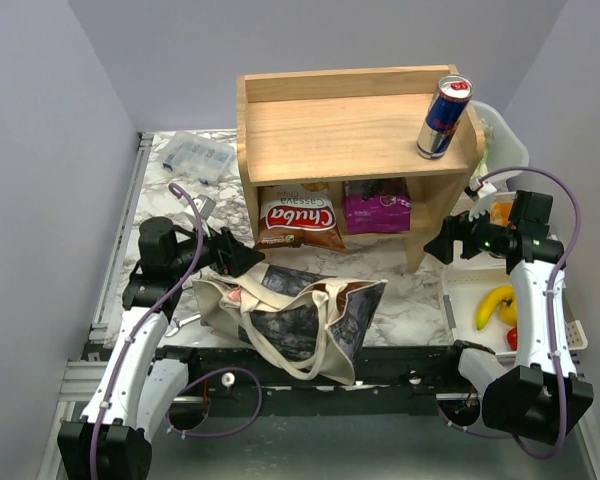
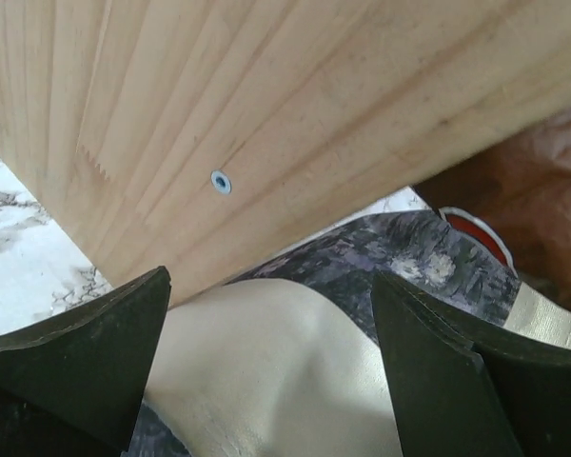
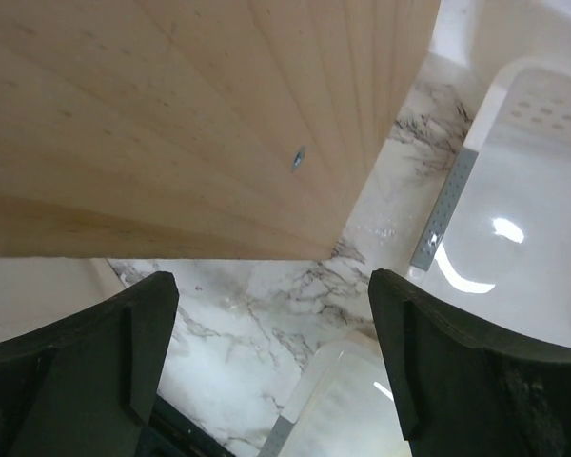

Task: Untie the knot of the grocery bags and take out the mixed food

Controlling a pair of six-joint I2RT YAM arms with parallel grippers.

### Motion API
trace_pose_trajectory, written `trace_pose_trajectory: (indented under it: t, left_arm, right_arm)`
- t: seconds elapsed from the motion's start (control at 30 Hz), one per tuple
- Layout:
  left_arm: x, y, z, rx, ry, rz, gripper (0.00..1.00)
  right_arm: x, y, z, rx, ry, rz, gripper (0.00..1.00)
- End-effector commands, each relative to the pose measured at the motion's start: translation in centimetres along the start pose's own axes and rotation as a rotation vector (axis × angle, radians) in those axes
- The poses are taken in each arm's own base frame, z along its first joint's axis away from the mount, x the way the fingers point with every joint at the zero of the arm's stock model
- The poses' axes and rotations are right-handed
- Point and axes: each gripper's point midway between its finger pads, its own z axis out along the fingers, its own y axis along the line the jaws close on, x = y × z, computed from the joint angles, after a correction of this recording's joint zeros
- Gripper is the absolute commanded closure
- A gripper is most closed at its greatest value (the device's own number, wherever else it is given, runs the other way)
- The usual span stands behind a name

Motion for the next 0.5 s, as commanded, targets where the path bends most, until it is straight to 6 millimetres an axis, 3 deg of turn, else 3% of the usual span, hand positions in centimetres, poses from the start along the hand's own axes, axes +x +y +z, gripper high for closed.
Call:
trace_pose_trajectory:
  t: [0.0, 0.47]
  left_arm:
    - [0.3, 0.8, 1.8, -0.004, -0.005, -0.043, 0.13]
    - [-2.5, 3.7, 3.0, -0.131, -0.125, -0.065, 0.21]
  right_arm:
    - [-1.8, 0.2, 0.8, -0.037, -0.113, -0.067, 0.13]
    - [-3.4, -1.4, 3.3, -0.058, -0.217, -0.114, 0.46]
